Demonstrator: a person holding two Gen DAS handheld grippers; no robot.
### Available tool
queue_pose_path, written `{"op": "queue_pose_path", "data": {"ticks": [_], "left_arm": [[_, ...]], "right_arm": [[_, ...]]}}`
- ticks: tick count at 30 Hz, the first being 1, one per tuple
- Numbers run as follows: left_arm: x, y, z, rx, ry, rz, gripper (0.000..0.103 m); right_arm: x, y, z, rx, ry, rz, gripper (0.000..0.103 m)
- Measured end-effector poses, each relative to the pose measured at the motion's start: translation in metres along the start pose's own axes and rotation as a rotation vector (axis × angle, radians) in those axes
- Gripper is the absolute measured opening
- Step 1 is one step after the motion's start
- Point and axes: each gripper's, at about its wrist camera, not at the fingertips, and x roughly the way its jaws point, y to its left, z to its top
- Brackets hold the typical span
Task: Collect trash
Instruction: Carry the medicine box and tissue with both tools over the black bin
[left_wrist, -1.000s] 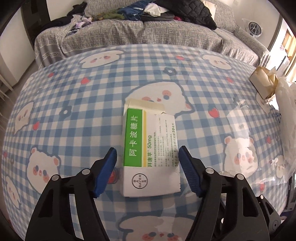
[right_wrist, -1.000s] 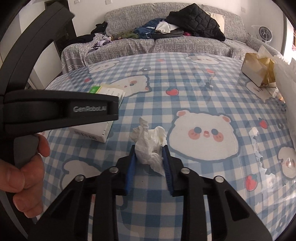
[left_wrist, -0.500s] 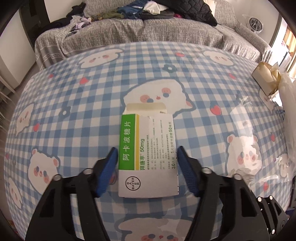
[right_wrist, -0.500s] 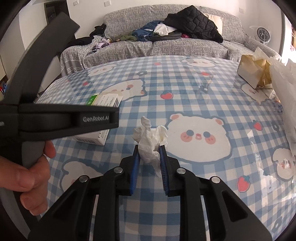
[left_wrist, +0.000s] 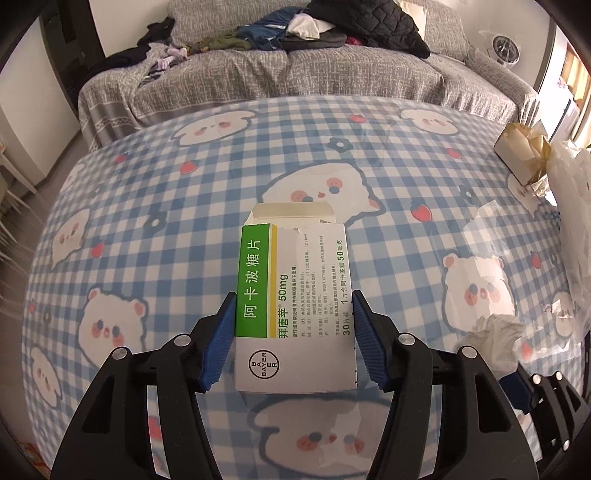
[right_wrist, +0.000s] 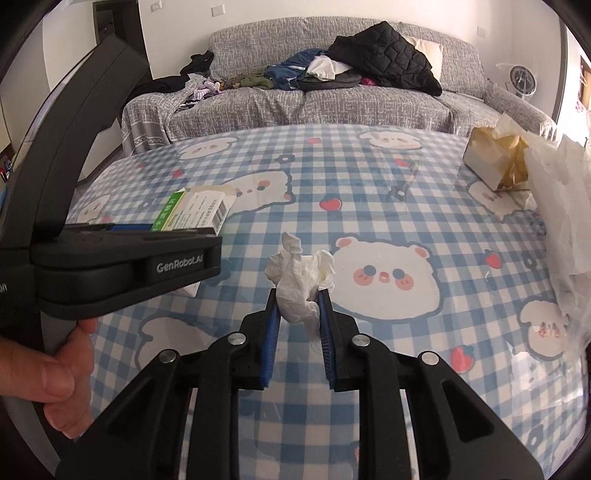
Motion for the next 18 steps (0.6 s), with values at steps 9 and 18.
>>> {"op": "queue_pose_path", "data": {"ticks": [9,18], "left_arm": [[-0.039,0.017,-0.02,-0.02,-0.019,-0.002,0.059],[-0.089,0.035,-0.044,-0.039,-0.048,0.006,0.059]], "right_arm": [[-0.041,0.01,0.0,-0.021,-0.019,-0.037,0.019],[-0.09,0.021,-0.003,-0.026,-0.048,-0.053,0.019]]}}
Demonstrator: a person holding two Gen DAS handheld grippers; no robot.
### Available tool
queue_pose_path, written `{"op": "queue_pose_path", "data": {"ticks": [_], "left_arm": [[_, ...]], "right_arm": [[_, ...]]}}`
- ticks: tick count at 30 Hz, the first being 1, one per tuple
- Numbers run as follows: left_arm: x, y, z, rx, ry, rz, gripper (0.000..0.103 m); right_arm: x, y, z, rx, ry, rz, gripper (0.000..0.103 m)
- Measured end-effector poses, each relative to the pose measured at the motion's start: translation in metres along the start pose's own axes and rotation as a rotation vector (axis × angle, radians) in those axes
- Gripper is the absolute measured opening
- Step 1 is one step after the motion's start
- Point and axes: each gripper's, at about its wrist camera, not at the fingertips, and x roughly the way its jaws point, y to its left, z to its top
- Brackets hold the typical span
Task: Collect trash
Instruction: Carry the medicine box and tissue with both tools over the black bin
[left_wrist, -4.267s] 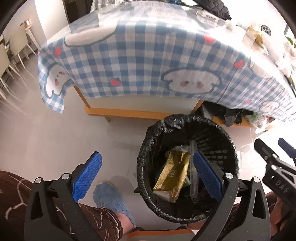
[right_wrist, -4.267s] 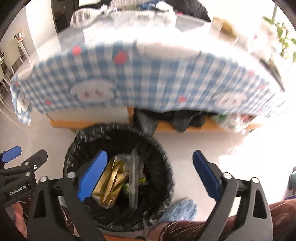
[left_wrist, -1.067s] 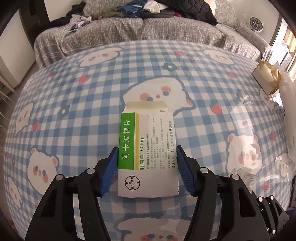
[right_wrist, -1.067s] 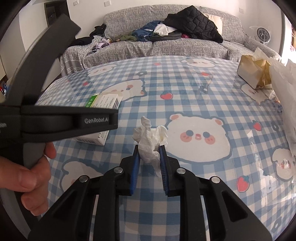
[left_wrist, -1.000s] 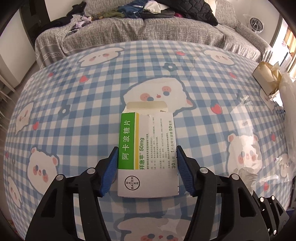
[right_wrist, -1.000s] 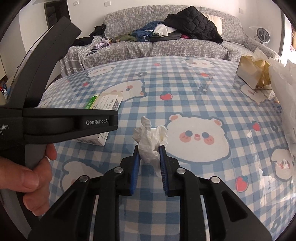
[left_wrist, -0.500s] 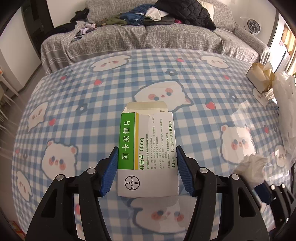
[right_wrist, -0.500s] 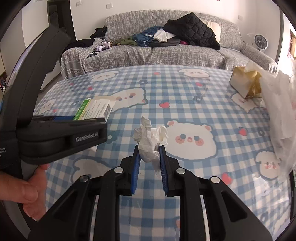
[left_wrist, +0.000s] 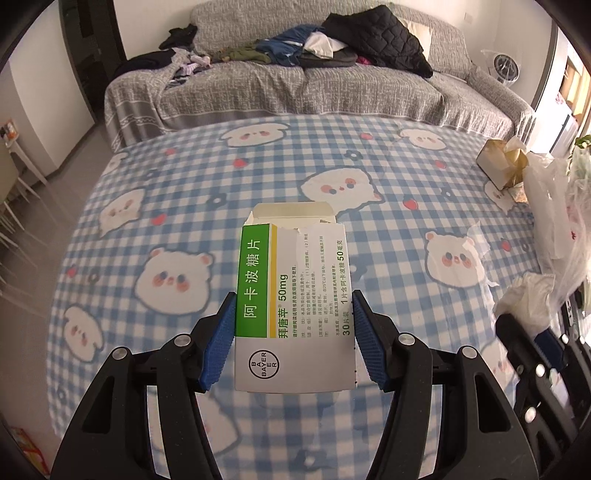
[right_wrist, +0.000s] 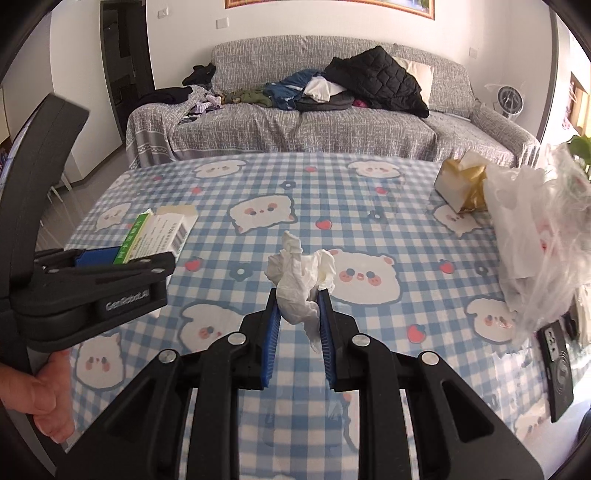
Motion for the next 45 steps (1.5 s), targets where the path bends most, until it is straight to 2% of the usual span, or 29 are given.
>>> {"op": "queue_pose_path", "data": {"ticks": [10,27,34,38,45], "left_arm": [[-0.042,0.018,-0.038,-0.015,-0.012,-0.014,0.059],[-0.081,0.034,-0.105,-0.018,-0.03,-0.024,0.059],[-0.097,0.045,-0.142,-0.023,-0.039,-0.016,0.059],[-0.108,0.053,-0.166,-0.029,-0.045,-0.02,0.059],[-0.128,0.06,-0.211,-0.037,-0.06,-0.037,0.059]], "right_arm": [[-0.046,0.01,-0.017,0.011,-0.025,-0.003,0.02],[-0.085,0.017,-0.062,0.005,-0.018,0.017,0.02],[-0.097,0.025,-0.091,-0.024,0.002,0.016,0.02],[-0.114,0.033,-0.109,-0.04,-0.02,0.015,0.02],[-0.132,0.041,-0.157,-0.033,0.004,0.016,0.02]]}}
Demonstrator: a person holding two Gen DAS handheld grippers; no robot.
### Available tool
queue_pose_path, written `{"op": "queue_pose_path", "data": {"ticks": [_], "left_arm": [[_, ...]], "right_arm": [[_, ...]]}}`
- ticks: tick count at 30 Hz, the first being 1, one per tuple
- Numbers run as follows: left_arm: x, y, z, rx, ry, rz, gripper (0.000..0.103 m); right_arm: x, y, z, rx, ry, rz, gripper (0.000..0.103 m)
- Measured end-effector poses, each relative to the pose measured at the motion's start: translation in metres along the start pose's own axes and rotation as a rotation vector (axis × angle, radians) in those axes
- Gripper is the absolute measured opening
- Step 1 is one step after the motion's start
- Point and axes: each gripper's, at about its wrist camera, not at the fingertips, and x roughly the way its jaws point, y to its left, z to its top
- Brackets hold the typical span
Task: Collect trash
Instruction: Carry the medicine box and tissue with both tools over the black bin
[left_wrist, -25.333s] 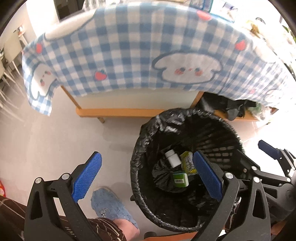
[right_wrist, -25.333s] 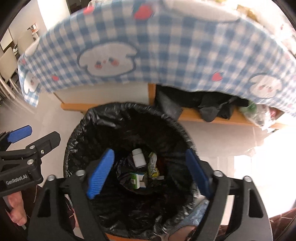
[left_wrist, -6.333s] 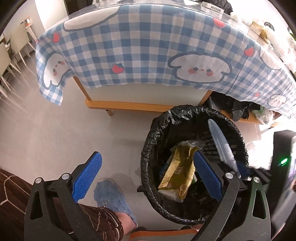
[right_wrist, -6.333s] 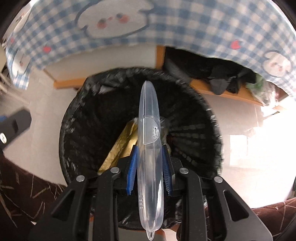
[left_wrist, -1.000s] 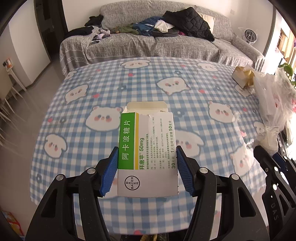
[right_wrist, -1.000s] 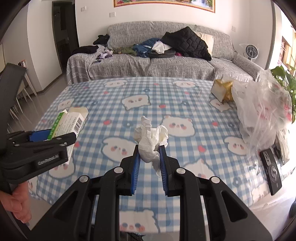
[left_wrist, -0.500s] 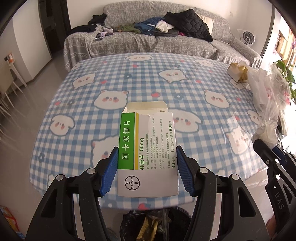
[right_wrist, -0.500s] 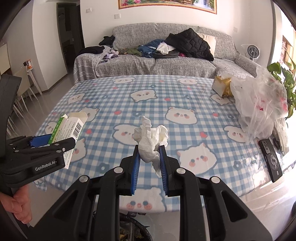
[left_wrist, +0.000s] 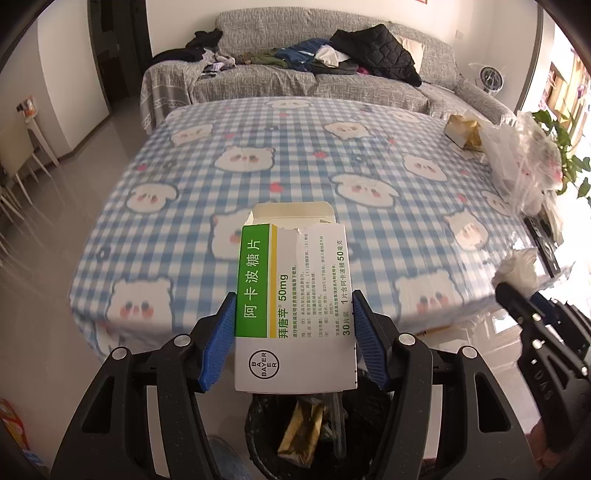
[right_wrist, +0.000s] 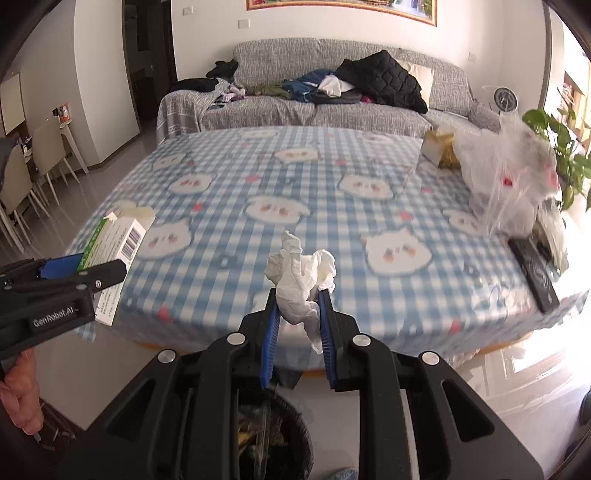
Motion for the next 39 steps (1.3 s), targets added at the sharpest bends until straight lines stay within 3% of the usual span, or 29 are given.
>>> {"op": "queue_pose_path", "data": {"ticks": [10,17,23,32,39], "left_arm": [[-0.015,0.003,-0.069,-0.009,0.031,-0.018,0.059],[-0.002,0.008,-0.114,-0.03,0.093,-0.012,0.059],[0.017,0.011,-0.143,-0.036,0.114,-0.006,0.059],[0.05,0.014,-0.18,-0.047,0.155,-0.06,0.059],[0.079,0.018,-0.201,-0.055,0.185,-0.049,0.059]], "right_arm": [[-0.014,0.015,-0.07,-0.002,0.055,0.035,0.02],[-0.012,0.027,-0.102,-0.029,0.082,0.045,0.02],[0.005,0.03,-0.125,-0.03,0.131,0.043,0.02],[0.043,0.041,-0.154,-0.048,0.183,0.075,0.02],[0.07,0.053,-0.17,-0.046,0.257,0.091,0.02]]}}
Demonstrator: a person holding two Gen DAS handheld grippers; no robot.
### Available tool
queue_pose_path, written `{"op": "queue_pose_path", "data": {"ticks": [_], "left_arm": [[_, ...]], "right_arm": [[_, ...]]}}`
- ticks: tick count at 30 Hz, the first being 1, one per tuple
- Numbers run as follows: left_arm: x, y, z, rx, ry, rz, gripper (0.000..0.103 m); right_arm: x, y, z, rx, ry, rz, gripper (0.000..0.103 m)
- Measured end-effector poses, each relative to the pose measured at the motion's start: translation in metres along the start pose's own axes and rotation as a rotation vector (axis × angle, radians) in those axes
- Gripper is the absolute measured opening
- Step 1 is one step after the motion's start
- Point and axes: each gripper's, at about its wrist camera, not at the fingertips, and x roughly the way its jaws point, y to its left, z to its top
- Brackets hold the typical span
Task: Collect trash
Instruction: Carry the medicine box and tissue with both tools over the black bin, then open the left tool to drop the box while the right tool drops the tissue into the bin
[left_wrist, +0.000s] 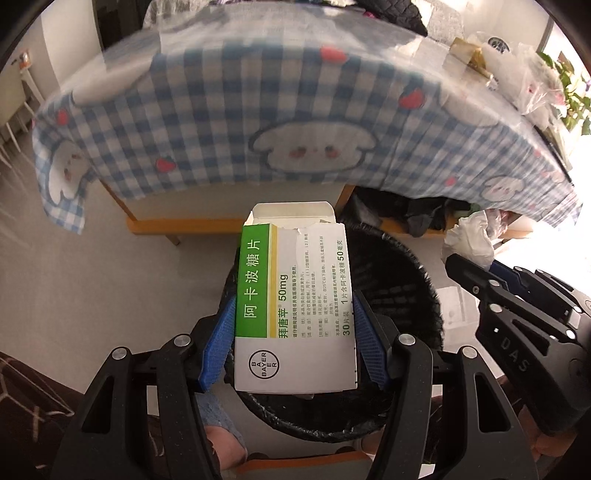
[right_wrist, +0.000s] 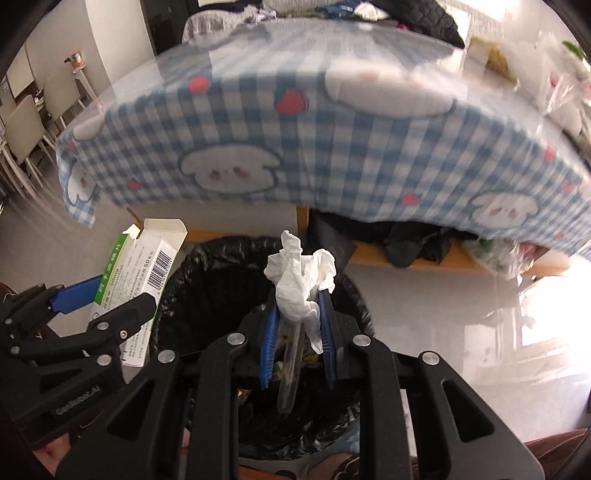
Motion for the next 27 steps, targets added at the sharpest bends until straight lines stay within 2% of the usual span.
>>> {"op": "queue_pose_path", "data": {"ticks": [9,14,27], "left_arm": [[0.037,0.0,-0.009,-0.001,0.055,0.016,0.059],[0.055,-0.003,-0.011,0.008,0.085,0.039,0.059],[0.081,-0.034,-0.018,0.101,0.115,0.029,0.061]], "right_arm": [[0.024,-0.005,-0.01,0.028,0.077,-0.002,0.02],[0.023,-0.008,-0.012,0.045,0.076,-0.011,0.02],[0.018,-0.021,-0.018,0.085,0.072,-0.028,0.02]]}}
